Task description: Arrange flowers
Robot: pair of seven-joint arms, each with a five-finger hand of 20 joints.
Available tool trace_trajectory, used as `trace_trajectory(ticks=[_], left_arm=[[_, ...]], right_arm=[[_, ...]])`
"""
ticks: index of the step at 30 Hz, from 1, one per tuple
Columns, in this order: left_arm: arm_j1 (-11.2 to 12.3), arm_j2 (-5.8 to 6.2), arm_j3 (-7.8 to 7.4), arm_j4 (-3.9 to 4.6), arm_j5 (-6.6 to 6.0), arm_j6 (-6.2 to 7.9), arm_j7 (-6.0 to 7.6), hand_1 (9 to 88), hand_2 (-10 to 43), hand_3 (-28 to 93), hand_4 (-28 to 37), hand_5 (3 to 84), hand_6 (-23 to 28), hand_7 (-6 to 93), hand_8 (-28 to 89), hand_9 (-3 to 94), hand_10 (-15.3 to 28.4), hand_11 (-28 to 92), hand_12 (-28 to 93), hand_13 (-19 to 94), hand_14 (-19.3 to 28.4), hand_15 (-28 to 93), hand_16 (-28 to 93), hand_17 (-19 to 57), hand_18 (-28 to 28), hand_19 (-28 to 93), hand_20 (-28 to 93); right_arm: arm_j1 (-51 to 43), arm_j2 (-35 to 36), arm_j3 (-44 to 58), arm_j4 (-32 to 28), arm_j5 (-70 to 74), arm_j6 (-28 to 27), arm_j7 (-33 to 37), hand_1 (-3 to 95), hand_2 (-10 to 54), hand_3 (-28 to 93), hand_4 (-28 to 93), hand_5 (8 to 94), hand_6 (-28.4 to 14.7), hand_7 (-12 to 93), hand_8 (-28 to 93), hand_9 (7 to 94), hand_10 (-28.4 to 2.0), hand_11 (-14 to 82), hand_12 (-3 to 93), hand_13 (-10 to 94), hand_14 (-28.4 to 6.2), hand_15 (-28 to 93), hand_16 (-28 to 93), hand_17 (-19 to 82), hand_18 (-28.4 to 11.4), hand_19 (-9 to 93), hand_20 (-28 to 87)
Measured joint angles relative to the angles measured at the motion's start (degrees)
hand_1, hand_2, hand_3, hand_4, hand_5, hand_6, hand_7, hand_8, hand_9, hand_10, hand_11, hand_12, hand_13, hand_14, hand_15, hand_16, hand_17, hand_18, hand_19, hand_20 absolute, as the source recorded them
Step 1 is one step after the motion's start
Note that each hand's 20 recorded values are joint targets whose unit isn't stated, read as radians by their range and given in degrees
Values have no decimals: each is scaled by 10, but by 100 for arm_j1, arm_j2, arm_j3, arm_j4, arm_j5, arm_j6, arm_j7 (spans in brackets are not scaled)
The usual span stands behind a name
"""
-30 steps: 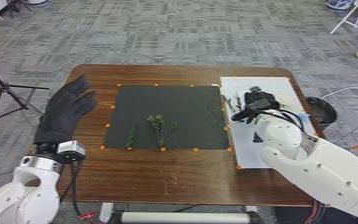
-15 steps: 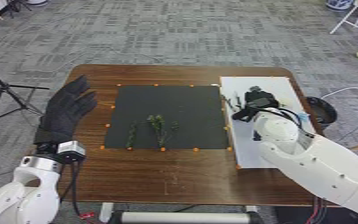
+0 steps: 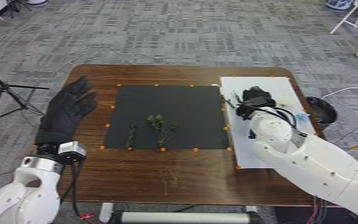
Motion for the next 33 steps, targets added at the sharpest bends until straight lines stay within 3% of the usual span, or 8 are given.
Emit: trace_trajectory(ticks=[7,10,19,33], left_arm=[[-4,-5,1,2,-1,-1,-8,292,-75,666,-229,264,29,198,-95,177,109,215,189,157,144,244,31,-77,175,380,98],[-4,-6,2,3,-1,-1,-8,292,-74,667,-228,265,29,198,-95,177,109,215,189,156,144,243,31,-77,175,379,98],[19,-23,-18,0,-11,3,-7,292,-73,666,-229,265,29,198,-96,178,110,215,189,156,145,242,32,-77,174,376,99],[71,-36,-47,-11,-15,5,-1,292,-72,667,-230,265,29,198,-96,178,110,215,188,156,146,245,32,-77,175,375,100]], right_arm=[[-93,-100,35,-58,86,176,-126,526,-95,709,-282,792,21,381,184,839,-72,603,490,826,-52,843,447,550,-196,932,721],[-172,-119,108,-140,131,181,-175,509,-95,766,-278,790,20,389,210,841,-69,603,497,830,-52,843,454,557,-196,932,727],[-561,-120,473,-480,597,96,-575,405,-95,832,-101,706,15,525,314,836,-74,632,499,838,-46,846,440,571,-192,932,731],[-949,-249,717,-1002,1880,295,-759,393,-95,840,-74,710,5,538,318,841,-75,640,499,847,-44,847,435,586,-189,932,740]])
